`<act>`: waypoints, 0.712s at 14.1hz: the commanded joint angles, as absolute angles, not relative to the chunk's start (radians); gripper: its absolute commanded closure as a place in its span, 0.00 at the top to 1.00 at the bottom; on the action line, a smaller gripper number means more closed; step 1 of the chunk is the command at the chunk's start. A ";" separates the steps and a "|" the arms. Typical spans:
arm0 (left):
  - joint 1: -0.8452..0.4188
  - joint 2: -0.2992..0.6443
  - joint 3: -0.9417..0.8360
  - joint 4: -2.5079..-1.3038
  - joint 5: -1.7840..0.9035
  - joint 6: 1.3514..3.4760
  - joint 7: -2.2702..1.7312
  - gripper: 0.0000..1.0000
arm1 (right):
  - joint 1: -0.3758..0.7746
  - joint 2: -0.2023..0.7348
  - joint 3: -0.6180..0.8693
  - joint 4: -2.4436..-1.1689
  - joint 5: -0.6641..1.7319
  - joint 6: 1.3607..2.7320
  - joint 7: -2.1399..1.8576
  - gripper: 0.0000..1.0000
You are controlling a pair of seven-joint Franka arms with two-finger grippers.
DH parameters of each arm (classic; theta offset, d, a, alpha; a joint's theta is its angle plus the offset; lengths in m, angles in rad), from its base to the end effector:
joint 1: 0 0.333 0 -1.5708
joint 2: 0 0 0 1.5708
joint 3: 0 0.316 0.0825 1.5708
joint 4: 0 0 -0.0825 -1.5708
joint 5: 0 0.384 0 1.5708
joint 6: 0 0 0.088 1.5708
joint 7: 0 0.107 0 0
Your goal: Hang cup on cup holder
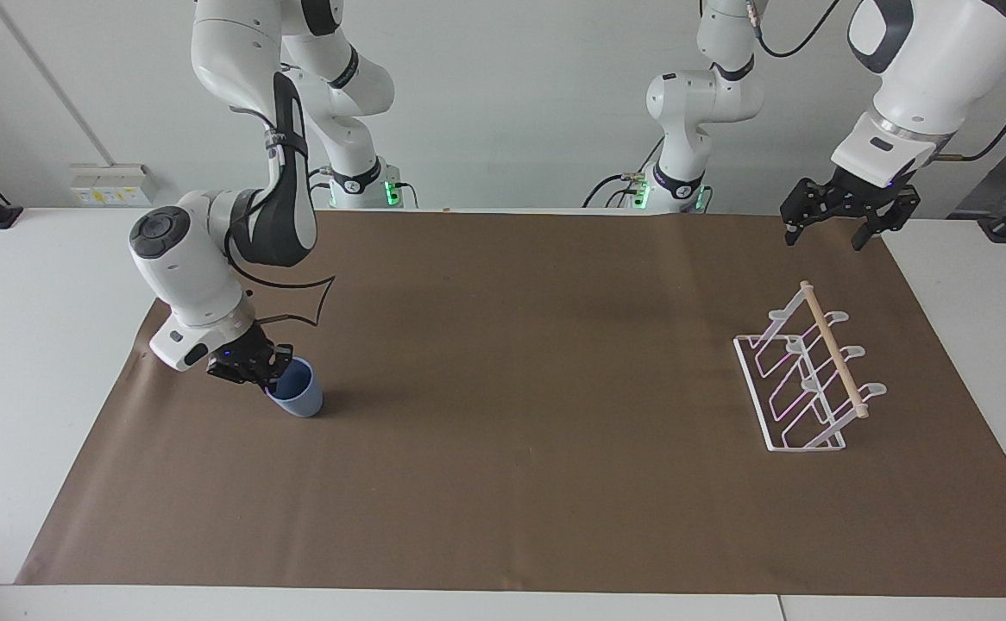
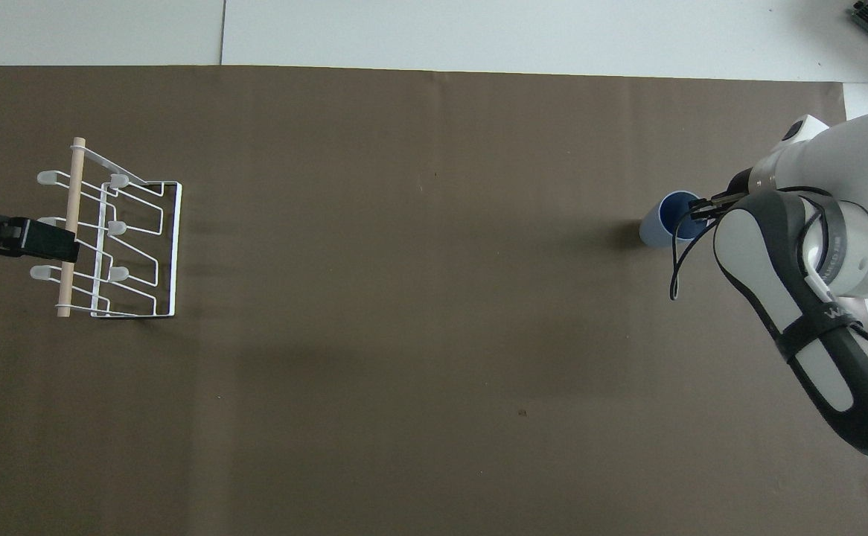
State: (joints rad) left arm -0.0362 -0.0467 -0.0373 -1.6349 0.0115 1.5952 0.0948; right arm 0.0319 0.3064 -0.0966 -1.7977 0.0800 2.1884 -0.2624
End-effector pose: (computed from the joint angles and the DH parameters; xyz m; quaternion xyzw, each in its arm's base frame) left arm 0.5404 -0.0391 0.6219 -0.9964 0.0842 -0.0034 0.0067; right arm 0.6424 -0.0343 0.3869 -0.9957 -0.0798 -0.0456 0.0119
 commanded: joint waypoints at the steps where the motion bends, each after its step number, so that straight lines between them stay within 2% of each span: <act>1: -0.046 -0.080 -0.028 -1.677 0.020 1.621 0.097 1.00 | 0.023 0.255 -0.086 -1.769 0.142 2.163 -0.288 0.00; 6: -0.015 -0.081 -0.026 -1.674 0.018 1.582 0.095 1.00 | 0.025 0.219 -0.086 -1.697 0.380 2.125 -0.285 0.00; 10: -0.023 -0.081 -0.029 -1.670 0.014 1.572 0.092 1.00 | 0.015 0.209 -0.087 -1.648 0.682 2.063 -0.282 0.00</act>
State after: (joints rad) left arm -0.0216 -0.0523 -0.0218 -1.6427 0.0123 1.5752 0.0943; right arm 0.0324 0.2100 -0.0933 -1.6699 0.5620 2.0982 -0.2624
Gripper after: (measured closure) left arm 0.000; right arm 0.956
